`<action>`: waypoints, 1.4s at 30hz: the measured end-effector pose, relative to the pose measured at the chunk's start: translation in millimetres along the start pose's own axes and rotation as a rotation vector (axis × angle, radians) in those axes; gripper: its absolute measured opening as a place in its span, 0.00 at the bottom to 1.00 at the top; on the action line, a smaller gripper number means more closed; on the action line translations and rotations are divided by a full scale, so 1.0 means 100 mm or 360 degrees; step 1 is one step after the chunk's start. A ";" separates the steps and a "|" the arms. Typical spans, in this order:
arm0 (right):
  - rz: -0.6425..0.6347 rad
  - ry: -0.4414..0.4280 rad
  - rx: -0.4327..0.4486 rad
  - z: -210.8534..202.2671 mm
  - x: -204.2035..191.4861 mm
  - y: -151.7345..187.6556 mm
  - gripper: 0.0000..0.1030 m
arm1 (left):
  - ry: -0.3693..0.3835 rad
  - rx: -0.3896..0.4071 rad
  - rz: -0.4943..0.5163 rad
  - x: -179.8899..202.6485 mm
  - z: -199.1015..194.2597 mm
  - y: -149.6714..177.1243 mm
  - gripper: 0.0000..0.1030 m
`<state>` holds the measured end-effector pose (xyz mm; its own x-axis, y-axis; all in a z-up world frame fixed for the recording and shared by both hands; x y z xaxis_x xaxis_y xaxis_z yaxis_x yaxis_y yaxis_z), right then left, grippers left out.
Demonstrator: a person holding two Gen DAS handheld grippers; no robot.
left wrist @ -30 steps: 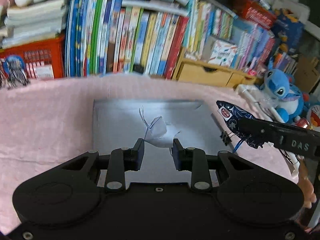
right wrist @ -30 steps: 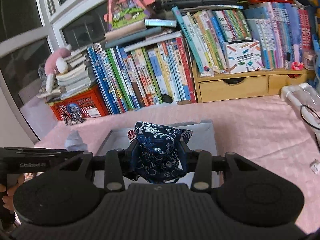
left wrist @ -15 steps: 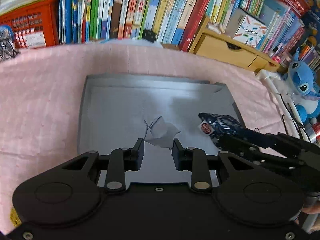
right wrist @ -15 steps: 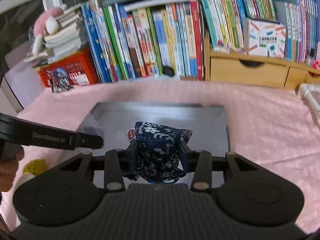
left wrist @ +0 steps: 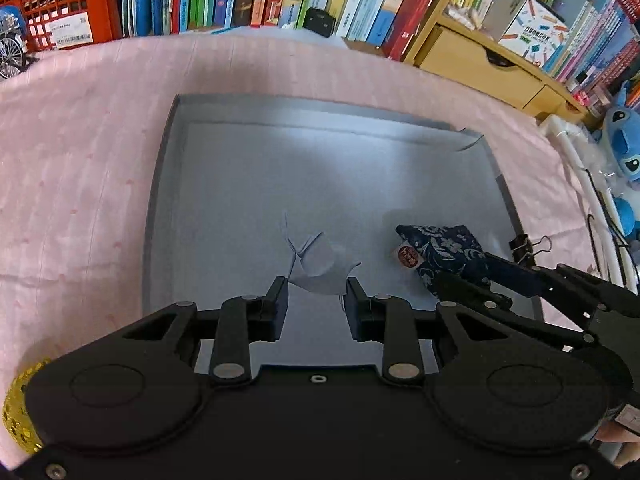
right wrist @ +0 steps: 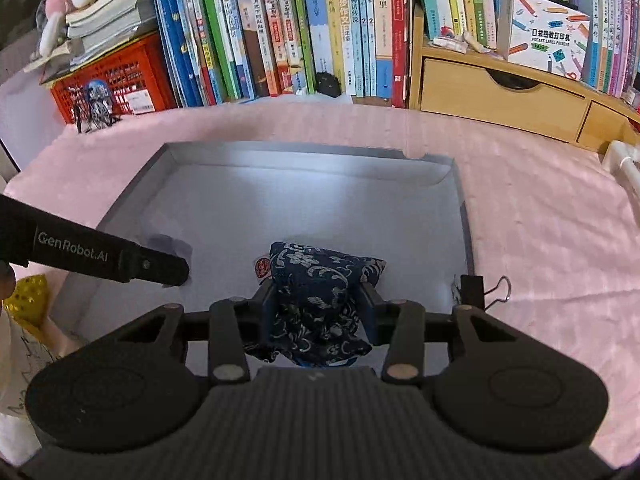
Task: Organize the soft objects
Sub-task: 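Lower both items into the grey tray and open the left then right tool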
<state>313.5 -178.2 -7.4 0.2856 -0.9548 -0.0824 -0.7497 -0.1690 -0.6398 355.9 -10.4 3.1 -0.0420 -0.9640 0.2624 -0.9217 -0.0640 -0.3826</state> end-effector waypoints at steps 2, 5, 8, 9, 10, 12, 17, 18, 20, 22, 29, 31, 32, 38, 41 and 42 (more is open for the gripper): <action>-0.0021 0.0007 -0.0003 0.01 -0.02 0.01 0.49 | -0.0009 -0.0014 -0.0009 -0.01 0.03 0.00 0.28; -0.0046 0.0016 -0.0006 0.01 -0.04 0.01 0.49 | -0.0015 -0.0037 -0.0018 -0.03 0.07 0.02 0.28; -0.0054 0.0019 -0.0010 0.02 -0.04 0.02 0.50 | -0.0016 -0.0058 -0.0023 -0.03 0.10 0.03 0.28; -0.0054 0.0020 -0.0011 0.02 -0.04 0.02 0.51 | -0.0015 -0.0057 -0.0026 -0.04 0.10 0.04 0.28; -0.0055 0.0021 -0.0011 0.03 -0.04 0.02 0.52 | -0.0014 -0.0056 -0.0028 -0.04 0.11 0.03 0.28; -0.0061 0.0026 -0.0013 0.03 -0.05 0.02 0.54 | -0.0017 -0.0063 -0.0034 -0.05 0.10 0.03 0.28; -0.0079 0.0024 0.0007 0.00 -0.07 0.00 0.64 | -0.0037 -0.0077 -0.0038 -0.05 0.07 0.03 0.41; -0.0077 0.0016 0.0014 -0.01 -0.07 -0.01 0.65 | -0.0037 -0.0075 -0.0039 -0.05 0.05 0.03 0.44; -0.0078 0.0003 0.0031 -0.04 -0.07 -0.02 0.69 | -0.0034 -0.0070 -0.0043 -0.06 0.02 0.03 0.48; -0.0079 0.0006 0.0046 -0.08 -0.07 -0.04 0.71 | -0.0029 -0.0058 -0.0044 -0.07 -0.03 0.03 0.51; -0.0071 -0.0017 0.0139 -0.31 -0.05 -0.07 0.76 | -0.0005 0.0051 0.0016 -0.04 -0.29 0.11 0.58; -0.0064 -0.0028 0.0173 -0.40 -0.04 -0.06 0.77 | 0.0008 0.0085 0.0033 -0.03 -0.38 0.15 0.58; -0.0060 -0.0031 0.0189 -0.45 -0.04 -0.06 0.77 | 0.0016 0.0102 0.0041 -0.03 -0.42 0.17 0.58; -0.0065 -0.0043 0.0313 -0.79 -0.01 0.01 0.78 | 0.0054 0.0211 0.0112 0.01 -0.70 0.37 0.59; -0.0075 -0.0041 0.0391 -0.99 0.01 0.08 0.79 | 0.0060 0.0288 0.0143 0.03 -0.85 0.49 0.61; -0.0076 -0.0035 0.0418 -1.04 0.01 0.10 0.79 | 0.0066 0.0318 0.0151 0.03 -0.91 0.52 0.62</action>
<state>243.7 -206.8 65.6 0.3320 -0.9412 -0.0620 -0.5551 -0.1418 -0.8196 272.5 6.4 64.4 -0.1445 -0.9569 0.2517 -0.8184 -0.0274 -0.5740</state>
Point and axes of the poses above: each gripper's, at about its wrist camera, not at the fingertips, and z roughly the way its jaws point, x to its right, y to its underside, the point moved 5 cm from there along z, roughly the way its jaws point, and after that the axes turned 1 degree about y, right-handed, at the moved point
